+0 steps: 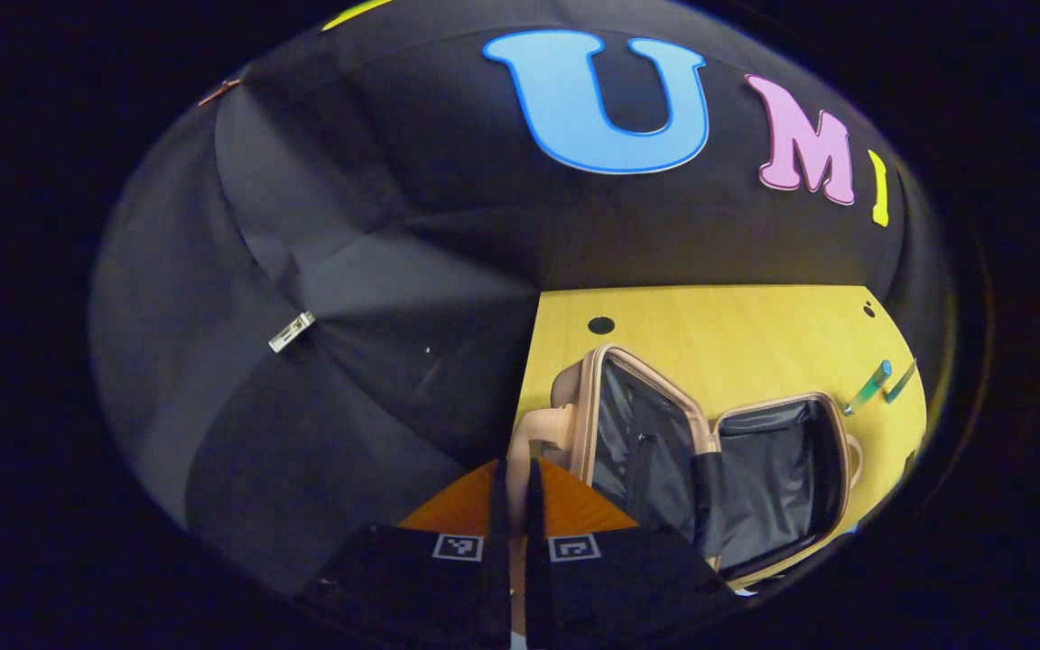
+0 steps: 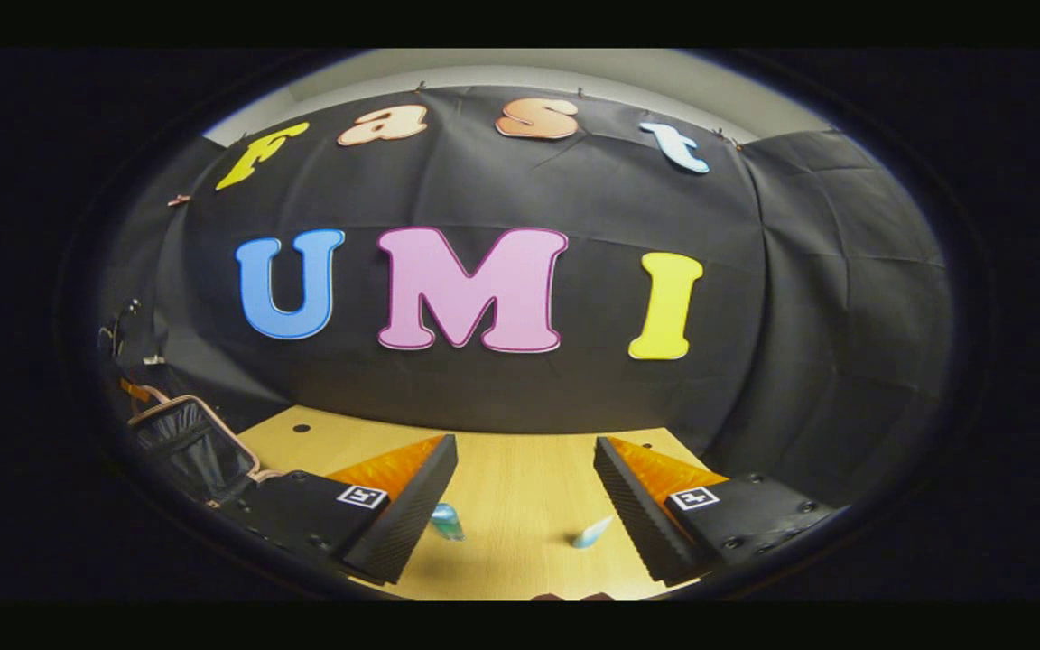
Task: First open the suitcase, pack the skin care products into it, and then close the suitcase.
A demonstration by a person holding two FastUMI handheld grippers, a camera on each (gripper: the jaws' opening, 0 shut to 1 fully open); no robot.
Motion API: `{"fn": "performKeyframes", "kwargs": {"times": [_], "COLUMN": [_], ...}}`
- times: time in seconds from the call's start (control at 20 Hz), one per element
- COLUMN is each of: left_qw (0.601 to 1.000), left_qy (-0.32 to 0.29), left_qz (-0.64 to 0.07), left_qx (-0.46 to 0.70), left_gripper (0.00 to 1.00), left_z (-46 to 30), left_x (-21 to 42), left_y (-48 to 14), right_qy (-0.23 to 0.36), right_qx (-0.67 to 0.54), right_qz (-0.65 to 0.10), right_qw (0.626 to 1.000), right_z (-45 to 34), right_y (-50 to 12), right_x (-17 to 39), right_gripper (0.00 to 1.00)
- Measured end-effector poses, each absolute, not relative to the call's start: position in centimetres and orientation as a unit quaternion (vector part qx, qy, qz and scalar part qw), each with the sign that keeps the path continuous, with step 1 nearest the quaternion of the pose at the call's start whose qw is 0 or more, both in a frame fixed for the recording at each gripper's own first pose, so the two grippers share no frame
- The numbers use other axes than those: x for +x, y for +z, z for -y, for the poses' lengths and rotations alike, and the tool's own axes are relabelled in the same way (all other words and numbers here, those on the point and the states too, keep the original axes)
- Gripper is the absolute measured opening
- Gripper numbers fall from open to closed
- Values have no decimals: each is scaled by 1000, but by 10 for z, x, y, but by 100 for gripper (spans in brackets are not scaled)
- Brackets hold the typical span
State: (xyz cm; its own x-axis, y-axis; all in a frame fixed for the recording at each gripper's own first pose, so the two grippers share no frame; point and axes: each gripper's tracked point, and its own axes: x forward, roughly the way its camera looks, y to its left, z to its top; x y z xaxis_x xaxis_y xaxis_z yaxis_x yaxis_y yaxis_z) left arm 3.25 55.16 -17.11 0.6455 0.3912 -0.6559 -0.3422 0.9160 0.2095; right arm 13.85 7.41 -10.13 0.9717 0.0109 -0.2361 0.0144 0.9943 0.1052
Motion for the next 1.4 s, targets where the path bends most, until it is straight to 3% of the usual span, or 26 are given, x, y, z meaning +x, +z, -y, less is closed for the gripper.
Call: {"fn": "performKeyframes", "kwargs": {"times": [0.1, 0.25, 0.45, 0.5, 0.55, 0.7, 0.8, 0.85, 1.15, 1.3, 1.4], "left_qw": [895, 871, 861, 860, 866, 896, 919, 931, 972, 984, 988], "left_qy": [209, 210, 210, 217, 217, 202, 196, 191, 124, 77, 34], "left_qz": [-395, -441, -452, -452, -443, -383, -331, -303, -197, -162, -150], "left_qx": [4, -61, -97, -90, -88, -94, -82, -75, -27, -13, -8], "left_gripper": [8, 12, 12, 16, 22, 65, 88, 92, 96, 96, 96], "left_z": [-583, -608, -612, -615, -617, -606, -591, -581, -485, -408, -345], "left_x": [25, 18, 20, 17, 17, 27, 35, 39, 66, 82, 88], "left_y": [-222, -290, -308, -308, -301, -268, -237, -219, -117, -90, -78], "right_qy": [-3, -11, -28, -32, -33, -36, -39, -38, -35, -31, -29], "right_qx": [39, 37, 43, 45, 50, 53, 44, 43, 37, 37, 43], "right_qz": [-132, -154, -169, -174, -178, -177, -174, -174, -167, -169, -174], "right_qw": [990, 987, 984, 983, 982, 982, 983, 983, 985, 984, 983], "right_z": [-82, -87, -85, -84, -84, -83, -78, -79, -72, -68, -64], "right_y": [-102, -107, -110, -113, -114, -114, -114, -115, -124, -134, -142], "right_x": [133, 128, 129, 128, 128, 125, 122, 122, 103, 101, 99], "right_gripper": [96, 96, 94, 96, 96, 97, 96, 96, 96, 93, 96]}}
